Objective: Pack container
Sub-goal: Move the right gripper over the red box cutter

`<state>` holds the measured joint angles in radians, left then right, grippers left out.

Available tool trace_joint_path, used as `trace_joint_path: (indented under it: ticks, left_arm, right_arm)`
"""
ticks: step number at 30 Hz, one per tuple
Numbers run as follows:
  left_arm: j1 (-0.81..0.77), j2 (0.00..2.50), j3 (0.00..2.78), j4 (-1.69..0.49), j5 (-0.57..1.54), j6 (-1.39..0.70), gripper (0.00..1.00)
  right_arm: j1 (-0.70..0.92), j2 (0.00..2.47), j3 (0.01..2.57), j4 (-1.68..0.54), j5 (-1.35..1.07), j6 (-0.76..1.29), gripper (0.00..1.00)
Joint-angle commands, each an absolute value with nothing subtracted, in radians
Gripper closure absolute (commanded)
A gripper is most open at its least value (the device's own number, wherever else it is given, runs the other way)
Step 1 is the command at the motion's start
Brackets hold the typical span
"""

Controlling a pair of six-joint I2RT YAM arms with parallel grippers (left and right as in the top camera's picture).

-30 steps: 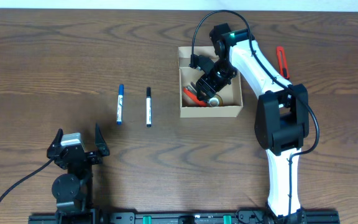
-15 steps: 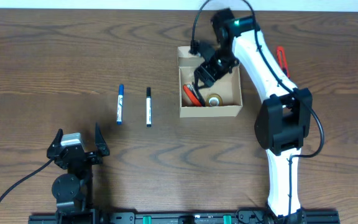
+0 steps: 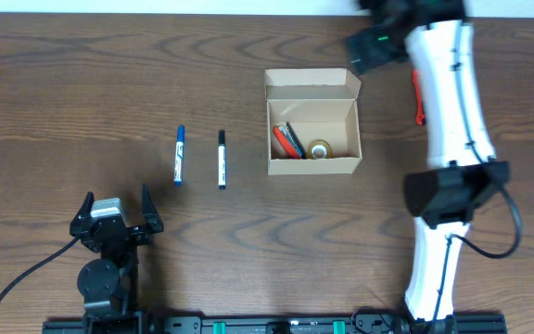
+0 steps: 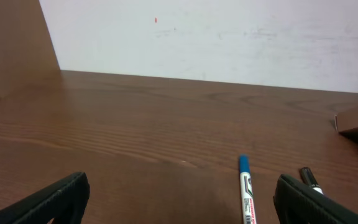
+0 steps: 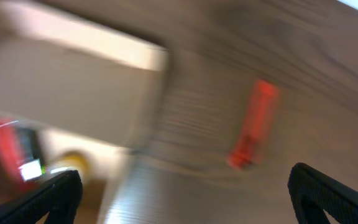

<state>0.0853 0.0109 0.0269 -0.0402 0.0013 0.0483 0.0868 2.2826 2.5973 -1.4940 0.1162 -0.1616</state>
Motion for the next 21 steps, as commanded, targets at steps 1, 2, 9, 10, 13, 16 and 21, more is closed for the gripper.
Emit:
trace_joint_path:
  ticks: [1, 2, 9, 10, 13, 16, 21]
  left_arm:
    - [0.091, 0.004, 0.005, -0.076, -0.003, 0.038, 0.05]
    - [0.091, 0.004, 0.005, -0.076, -0.003, 0.038, 0.05]
    - [0.091, 0.004, 0.005, -0.076, -0.003, 0.038, 0.05]
    - [0.091, 0.004, 0.005, -0.076, -0.003, 0.037, 0.05]
    - [0.091, 0.004, 0.005, -0.076, -0.003, 0.038, 0.05]
    - [0.091, 0.004, 0.005, -0.076, -0.003, 0.038, 0.05]
    - [0.091, 0.004, 0.005, -0.076, -0.003, 0.038, 0.05]
  right_arm:
    - [-0.036, 2.250, 2.615, -1.494, 0.176, -0.091, 0.01]
    - [-0.067, 2.250, 2.615, -1.486, 0.146, -0.093, 0.01]
    - [-0.209, 2.260, 2.609, -1.380, 0.044, -0.125, 0.03]
    - [-0.225, 2.268, 2.608, -1.371, -0.011, -0.141, 0.06]
    - [-0.248, 2.299, 2.608, -1.354, -0.073, -0.159, 0.09]
    - [-0.248, 2.345, 2.608, -1.342, -0.099, -0.174, 0.08]
    - [-0.234, 2.428, 2.608, -1.319, -0.128, -0.181, 0.09]
